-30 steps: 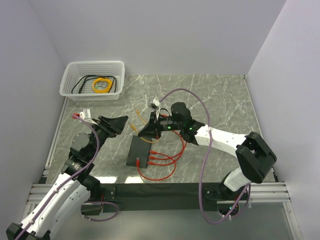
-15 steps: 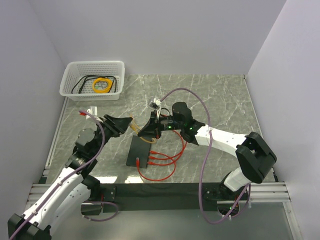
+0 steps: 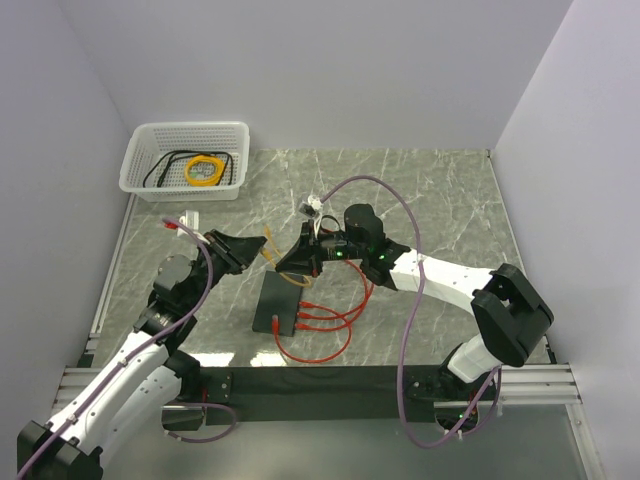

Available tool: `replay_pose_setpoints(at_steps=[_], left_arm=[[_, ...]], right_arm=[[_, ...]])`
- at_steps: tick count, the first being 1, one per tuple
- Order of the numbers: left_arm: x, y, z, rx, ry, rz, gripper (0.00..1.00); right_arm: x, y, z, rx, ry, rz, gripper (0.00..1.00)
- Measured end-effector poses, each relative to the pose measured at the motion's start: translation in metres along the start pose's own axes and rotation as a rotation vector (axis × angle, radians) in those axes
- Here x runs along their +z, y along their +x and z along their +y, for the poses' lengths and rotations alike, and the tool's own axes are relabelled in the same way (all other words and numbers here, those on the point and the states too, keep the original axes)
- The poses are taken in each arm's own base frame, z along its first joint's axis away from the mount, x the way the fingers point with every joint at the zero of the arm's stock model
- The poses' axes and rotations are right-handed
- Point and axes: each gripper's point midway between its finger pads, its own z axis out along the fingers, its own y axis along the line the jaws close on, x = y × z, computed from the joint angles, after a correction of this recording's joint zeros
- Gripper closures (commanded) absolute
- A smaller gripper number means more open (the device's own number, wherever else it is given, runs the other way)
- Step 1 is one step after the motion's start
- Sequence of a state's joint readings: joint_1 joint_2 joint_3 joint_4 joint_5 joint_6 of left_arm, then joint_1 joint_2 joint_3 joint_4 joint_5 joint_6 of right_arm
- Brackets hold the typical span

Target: Insert the plug into the switch port

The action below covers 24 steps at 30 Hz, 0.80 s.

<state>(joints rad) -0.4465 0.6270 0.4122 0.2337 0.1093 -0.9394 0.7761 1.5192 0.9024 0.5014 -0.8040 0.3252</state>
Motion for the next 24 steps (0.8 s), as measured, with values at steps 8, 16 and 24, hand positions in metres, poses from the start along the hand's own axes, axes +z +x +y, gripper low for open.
replay_pose_setpoints(at_steps=[8,16,24], left_arm=[[0.001,0.001,-0.003,-0.018,0.011,0.008,1.0],[0.0,0.003,0.004,-0.022,-0.018,0.012,1.0],[-0.005,0.004,0.02,-0.034,-0.1,-0.006,1.0]], right_arm=[[0.0,0.001,-0.004,0.009,0.025,0.001,1.0],[0.0,0.001,-0.015,0.03,0.086,-0.009,0.55],[-0.004,-0.012,-0.023,0.007,0.178,-0.053,0.47]])
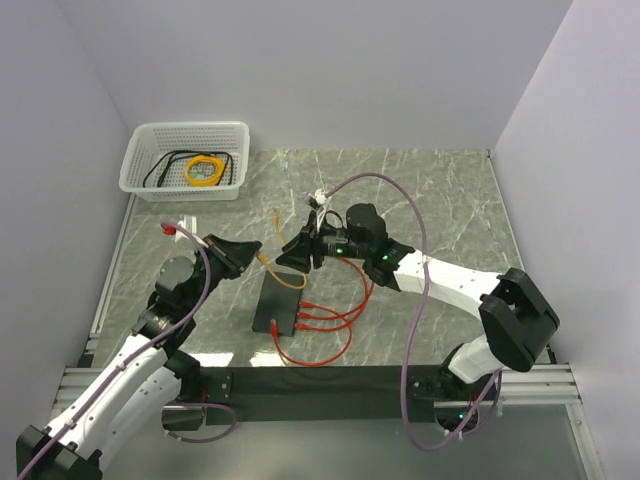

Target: Insert the plug into the switch port

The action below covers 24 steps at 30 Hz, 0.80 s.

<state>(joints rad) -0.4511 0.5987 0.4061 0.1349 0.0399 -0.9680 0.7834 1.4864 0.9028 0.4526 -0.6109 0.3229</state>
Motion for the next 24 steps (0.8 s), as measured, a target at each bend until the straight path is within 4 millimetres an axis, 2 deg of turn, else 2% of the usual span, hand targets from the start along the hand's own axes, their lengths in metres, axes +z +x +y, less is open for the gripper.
replay_pose_setpoints(at_steps=[4,9,13,24], left_arm=[[0.0,0.002,0.006,-0.023,-0.032,-0.005,1.0],[0.0,0.005,0.014,-0.047,-0.077,-0.012,0.99],[0.001,0.007,0.015,-0.053,-0.088,-0.014,0.99],[0.002,0.009,0.015,-0.057,-0.099,-0.02,1.0]], right_arm=[[0.004,-0.001,0.007,-0.017,0.007,0.005,0.47],[0.016,-0.001,0.026,-0.047,-0.017,0.026,0.47],[0.025,-0.006,0.03,-0.067,-0.016,0.027,0.47],[0.029,0.005,0.015,-0.064,0.046,0.067,0.48]])
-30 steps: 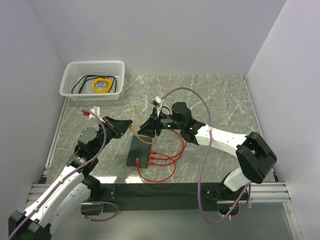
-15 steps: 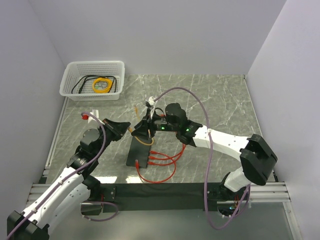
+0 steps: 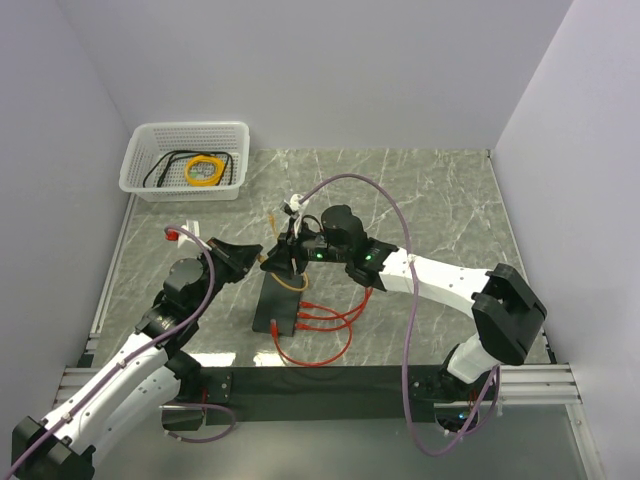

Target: Insert the plug into the switch port

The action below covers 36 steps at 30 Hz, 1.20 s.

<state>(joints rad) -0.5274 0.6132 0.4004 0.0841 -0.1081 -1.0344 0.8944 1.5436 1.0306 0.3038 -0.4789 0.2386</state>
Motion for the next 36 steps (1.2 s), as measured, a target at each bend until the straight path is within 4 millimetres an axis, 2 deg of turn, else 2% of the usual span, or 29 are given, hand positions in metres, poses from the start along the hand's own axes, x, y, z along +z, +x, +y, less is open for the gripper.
replay_pose_setpoints(at_steps=[10,13,14,19,20,22,27,29,30,33,34,36], left_arm=[[0.0,0.001,-0.001,0.0,0.003,0.002,0.99],[-0.001,0.001,-0.002,0.0,0.005,0.001,0.99],[-0.001,0.001,-0.002,0.0,0.005,0.001,1.0],[-0.001,0.001,-0.002,0.001,0.004,-0.002,0.99],[-0.001,0.001,-0.002,0.001,0.003,-0.002,1.0],[-0.001,0.001,-0.002,0.002,0.002,-0.005,0.99],[0.0,0.0,-0.001,0.002,-0.003,-0.011,1.0],[-0.001,-0.001,-0.001,0.002,-0.002,-0.014,0.89],[-0.001,-0.001,-0.002,0.003,0.0,-0.015,0.74],[-0.002,-0.003,-0.003,0.006,0.005,-0.02,0.54],[-0.003,-0.003,-0.003,0.007,0.007,-0.021,0.44],[-0.004,-0.003,-0.004,0.008,0.011,-0.022,0.36]], right_arm=[[0.005,0.005,-0.002,0.002,0.014,0.019,0.52],[0.007,0.007,-0.003,0.002,0.016,0.024,0.56],[0.007,0.007,-0.003,0.002,0.016,0.026,0.61],[0.009,0.011,-0.005,0.003,0.022,0.04,0.69],[0.009,0.012,-0.005,0.004,0.023,0.042,0.74],[0.01,0.012,-0.006,0.003,0.023,0.045,0.78],[0.011,0.013,-0.007,0.0,0.029,0.046,1.0],[0.011,0.012,-0.007,-0.001,0.029,0.045,1.0],[0.011,0.012,-0.007,-0.001,0.031,0.043,1.0],[0.012,0.011,-0.01,-0.005,0.048,0.039,1.0],[0.011,0.011,-0.012,-0.005,0.06,0.04,1.0],[0.01,0.011,-0.019,-0.007,0.097,0.042,1.0]])
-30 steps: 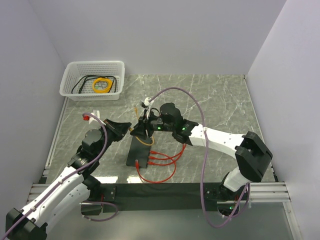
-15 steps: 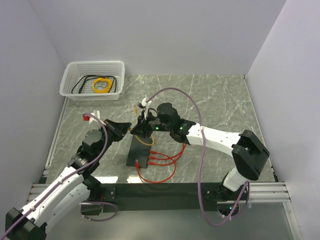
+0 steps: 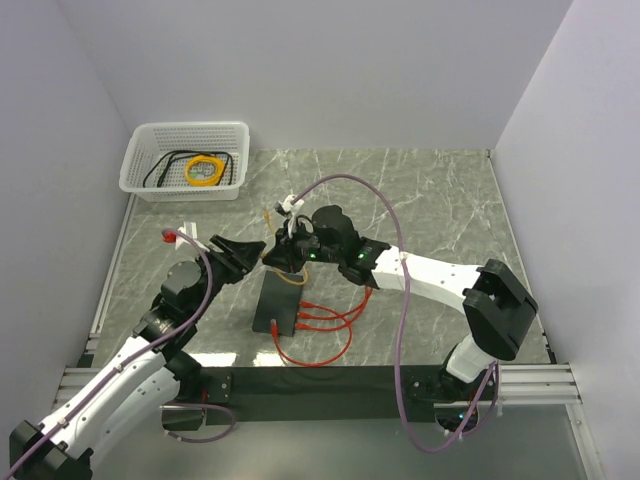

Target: Insert the plug into the switch port

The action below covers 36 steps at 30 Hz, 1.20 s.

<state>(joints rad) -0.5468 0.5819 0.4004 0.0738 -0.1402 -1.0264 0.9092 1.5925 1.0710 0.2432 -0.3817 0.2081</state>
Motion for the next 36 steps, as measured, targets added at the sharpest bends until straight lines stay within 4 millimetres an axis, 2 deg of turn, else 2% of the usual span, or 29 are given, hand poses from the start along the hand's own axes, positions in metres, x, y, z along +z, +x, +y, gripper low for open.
replay_pose_setpoints(at_steps=[1,4,7,10,14,17,19,21,23,25,28,31,33,36], left_arm=[[-0.001,0.0,0.0,0.001,0.0,-0.001,0.31],[-0.004,-0.002,0.0,0.004,-0.001,-0.008,0.24],[-0.005,-0.002,0.002,0.007,-0.01,-0.007,0.23],[-0.005,0.0,0.006,0.014,-0.025,-0.002,0.23],[-0.006,0.002,0.01,0.017,-0.04,0.007,0.24],[-0.009,0.004,0.015,0.02,-0.053,0.013,0.24],[-0.01,0.004,0.017,0.021,-0.059,0.01,0.24],[-0.011,0.005,0.02,0.024,-0.064,0.01,0.24],[-0.011,0.005,0.022,0.028,-0.07,0.01,0.24],[-0.011,0.006,0.024,0.03,-0.076,0.01,0.24],[-0.01,0.009,0.03,0.033,-0.09,0.018,0.24],[-0.009,0.018,0.044,0.04,-0.124,0.038,0.23],[-0.008,0.024,0.053,0.045,-0.152,0.053,0.22],[-0.005,0.029,0.061,0.056,-0.183,0.07,0.2]], right_arm=[[-0.001,0.0,-0.004,0.001,0.015,0.002,1.0],[-0.005,-0.01,-0.025,-0.004,0.09,-0.008,1.0],[-0.015,-0.029,-0.058,-0.027,0.213,-0.03,1.0],[-0.029,-0.059,-0.083,-0.086,0.341,-0.065,1.0],[-0.057,-0.108,-0.087,-0.224,0.475,-0.141,1.0],[-0.071,-0.128,-0.081,-0.314,0.543,-0.173,1.0],[-0.073,-0.126,-0.084,-0.342,0.584,-0.161,1.0],[-0.069,-0.109,-0.096,-0.345,0.63,-0.115,1.0],[-0.059,-0.078,-0.114,-0.329,0.671,-0.025,1.0],[-0.047,-0.038,-0.131,-0.31,0.698,0.089,1.0],[-0.033,0.036,-0.155,-0.275,0.723,0.295,1.0],[-0.03,0.101,-0.163,-0.243,0.724,0.477,1.0],[-0.032,0.126,-0.159,-0.225,0.711,0.543,1.0],[-0.032,0.141,-0.148,-0.191,0.689,0.559,1.0]])
